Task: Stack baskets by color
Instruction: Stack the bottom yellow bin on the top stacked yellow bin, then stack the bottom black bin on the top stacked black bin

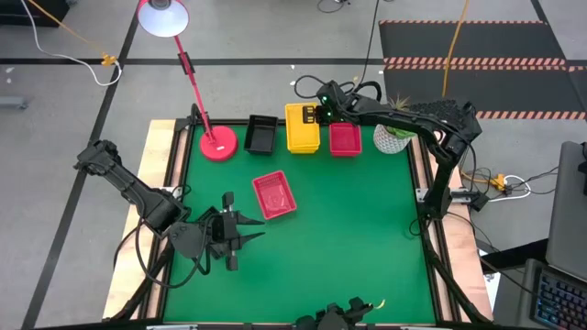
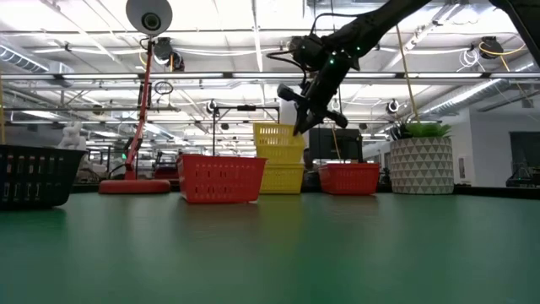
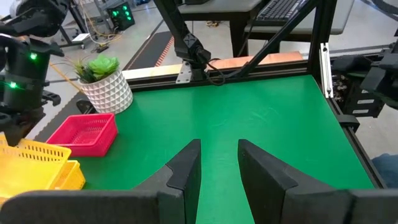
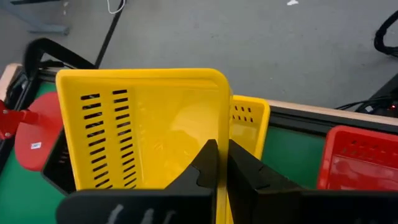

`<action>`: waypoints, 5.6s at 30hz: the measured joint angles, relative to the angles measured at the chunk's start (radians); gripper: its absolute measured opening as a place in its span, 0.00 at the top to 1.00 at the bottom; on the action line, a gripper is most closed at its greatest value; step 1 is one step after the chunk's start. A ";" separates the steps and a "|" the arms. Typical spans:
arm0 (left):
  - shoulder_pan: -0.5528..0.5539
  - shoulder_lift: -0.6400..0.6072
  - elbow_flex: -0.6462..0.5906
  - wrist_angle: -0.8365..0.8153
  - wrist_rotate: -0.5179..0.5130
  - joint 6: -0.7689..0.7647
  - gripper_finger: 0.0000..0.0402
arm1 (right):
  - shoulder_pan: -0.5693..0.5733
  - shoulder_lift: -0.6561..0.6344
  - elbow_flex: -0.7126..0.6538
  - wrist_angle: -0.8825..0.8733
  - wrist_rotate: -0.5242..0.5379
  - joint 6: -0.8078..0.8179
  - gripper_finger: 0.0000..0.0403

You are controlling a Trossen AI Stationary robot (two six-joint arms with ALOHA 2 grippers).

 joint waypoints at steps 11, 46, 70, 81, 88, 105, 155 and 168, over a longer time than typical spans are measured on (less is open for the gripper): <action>0.000 0.000 0.000 0.000 0.000 0.000 0.73 | -0.011 0.000 -0.054 0.057 0.000 0.000 0.99; 0.000 0.000 0.000 -0.004 0.000 -0.001 0.73 | -0.014 0.000 -0.118 0.170 0.006 -0.084 0.91; 0.000 0.000 0.000 -0.003 0.000 -0.001 0.73 | -0.022 0.000 -0.118 0.161 0.008 -0.177 0.91; 0.000 0.000 0.000 -0.003 0.000 -0.001 0.73 | -0.021 0.043 -0.118 0.175 0.001 -0.175 0.79; 0.000 0.000 0.000 -0.003 0.000 -0.001 0.73 | -0.021 0.045 -0.118 0.199 -0.010 -0.188 0.78; 0.003 0.000 0.000 -0.003 0.000 -0.001 0.73 | -0.028 0.027 -0.118 0.181 -0.053 -0.103 0.99; 0.003 0.000 0.000 -0.004 0.000 -0.007 0.73 | -0.081 0.020 -0.110 0.070 -0.198 0.024 0.81; 0.003 0.000 0.000 -0.004 0.000 -0.009 0.73 | -0.027 -0.064 -0.110 0.102 -0.204 -0.050 0.71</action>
